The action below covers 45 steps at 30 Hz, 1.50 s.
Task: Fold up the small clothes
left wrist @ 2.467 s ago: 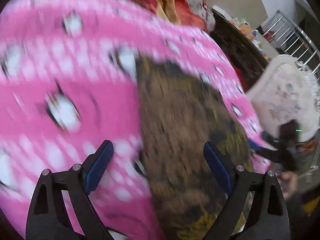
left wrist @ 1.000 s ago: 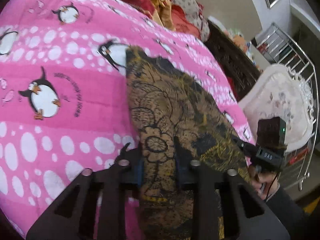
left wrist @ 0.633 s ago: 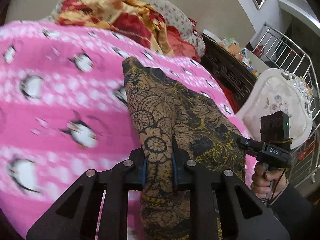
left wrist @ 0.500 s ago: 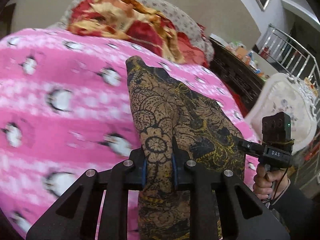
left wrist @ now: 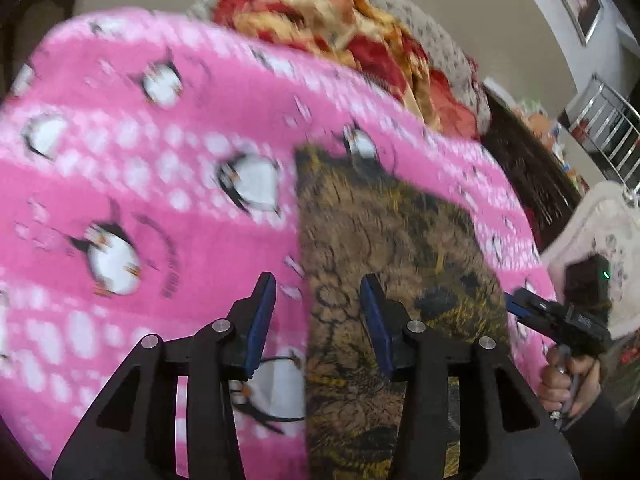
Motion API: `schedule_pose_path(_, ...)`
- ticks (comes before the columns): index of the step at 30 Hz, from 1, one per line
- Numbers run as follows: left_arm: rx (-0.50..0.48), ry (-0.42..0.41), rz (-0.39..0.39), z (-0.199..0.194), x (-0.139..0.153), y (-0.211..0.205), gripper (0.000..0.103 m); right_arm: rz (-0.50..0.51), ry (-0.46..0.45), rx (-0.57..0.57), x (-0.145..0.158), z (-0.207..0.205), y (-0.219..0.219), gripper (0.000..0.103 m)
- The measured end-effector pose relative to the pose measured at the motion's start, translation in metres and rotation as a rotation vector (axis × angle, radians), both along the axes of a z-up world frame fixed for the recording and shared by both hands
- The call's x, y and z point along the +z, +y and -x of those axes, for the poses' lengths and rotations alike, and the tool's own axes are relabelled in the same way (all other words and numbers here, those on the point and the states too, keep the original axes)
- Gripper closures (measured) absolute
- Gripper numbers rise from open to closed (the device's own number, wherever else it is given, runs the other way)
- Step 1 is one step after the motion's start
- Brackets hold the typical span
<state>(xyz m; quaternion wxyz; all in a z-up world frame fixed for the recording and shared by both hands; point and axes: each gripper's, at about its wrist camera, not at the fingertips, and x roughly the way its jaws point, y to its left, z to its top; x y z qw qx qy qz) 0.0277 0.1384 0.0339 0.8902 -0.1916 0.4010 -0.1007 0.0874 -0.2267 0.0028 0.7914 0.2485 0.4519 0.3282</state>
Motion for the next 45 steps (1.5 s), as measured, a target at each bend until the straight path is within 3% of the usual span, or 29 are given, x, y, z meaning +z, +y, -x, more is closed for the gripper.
schedule_pose_path(3, 0.016, -0.082, 0.007, 0.007, 0.026, -0.004, 0.059, 0.126, -0.177, 0.024, 0.046, 0.025, 0.005, 0.062)
schedule_pose_path(7, 0.010, -0.096, -0.055, -0.024, 0.029, -0.039, 0.053, 0.363, -0.398, 0.207, 0.082, 0.056, 0.084, 0.062)
schedule_pose_path(10, 0.031, -0.044, -0.075, -0.054, 0.019, -0.047, 0.053, 0.518, -0.485, 0.273, 0.071, 0.060, 0.134, 0.062)
schedule_pose_path(14, 0.053, 0.014, -0.189, -0.089, -0.008, -0.067, 0.051, 0.687, -0.412, 0.259, 0.018, 0.038, 0.137, 0.062)
schedule_pose_path(18, 0.067, 0.020, -0.240, -0.096, -0.026, -0.075, 0.027, 0.616, -0.450, 0.223, 0.000, 0.040, 0.113, 0.062)
schedule_pose_path(26, 0.054, 0.057, -0.295, -0.106, -0.028, -0.081, 0.019, 0.548, -0.406, 0.224, 0.000, 0.023, 0.116, 0.059)
schedule_pose_path(29, 0.034, 0.063, -0.327, -0.098, -0.009, -0.079, 0.020, 0.560, -0.340, 0.246, 0.017, 0.027, 0.117, 0.059)
schedule_pose_path(31, 0.045, 0.003, -0.282, -0.071, 0.015, -0.067, 0.020, 0.522, -0.337, 0.230, 0.038, 0.045, 0.109, 0.059)
schedule_pose_path(33, 0.039, -0.038, -0.237, -0.028, 0.034, -0.056, 0.020, 0.515, -0.403, 0.233, 0.061, 0.079, 0.103, 0.059)
schedule_pose_path(37, -0.039, -0.085, -0.217, 0.047, 0.041, -0.060, 0.020, 0.578, -0.442, 0.258, 0.066, 0.136, 0.110, 0.059)
schedule_pose_path(39, -0.084, -0.065, -0.231, 0.079, 0.026, -0.071, 0.021, 0.613, -0.427, 0.268, 0.053, 0.150, 0.115, 0.060)
schedule_pose_path(41, -0.106, -0.020, -0.232, 0.087, 0.006, -0.079, 0.028, 0.626, -0.361, 0.261, 0.029, 0.149, 0.114, 0.064)
schedule_pose_path(42, -0.114, 0.048, -0.221, 0.086, -0.014, -0.082, 0.029, 0.637, -0.346, 0.244, 0.020, 0.147, 0.112, 0.064)
schedule_pose_path(43, -0.103, 0.061, -0.230, 0.086, -0.025, -0.084, 0.029, 0.641, -0.368, 0.234, 0.009, 0.150, 0.109, 0.065)
schedule_pose_path(45, -0.103, -0.036, -0.328, 0.092, -0.032, -0.095, 0.025, 0.643, -0.398, 0.217, 0.005, 0.154, 0.109, 0.065)
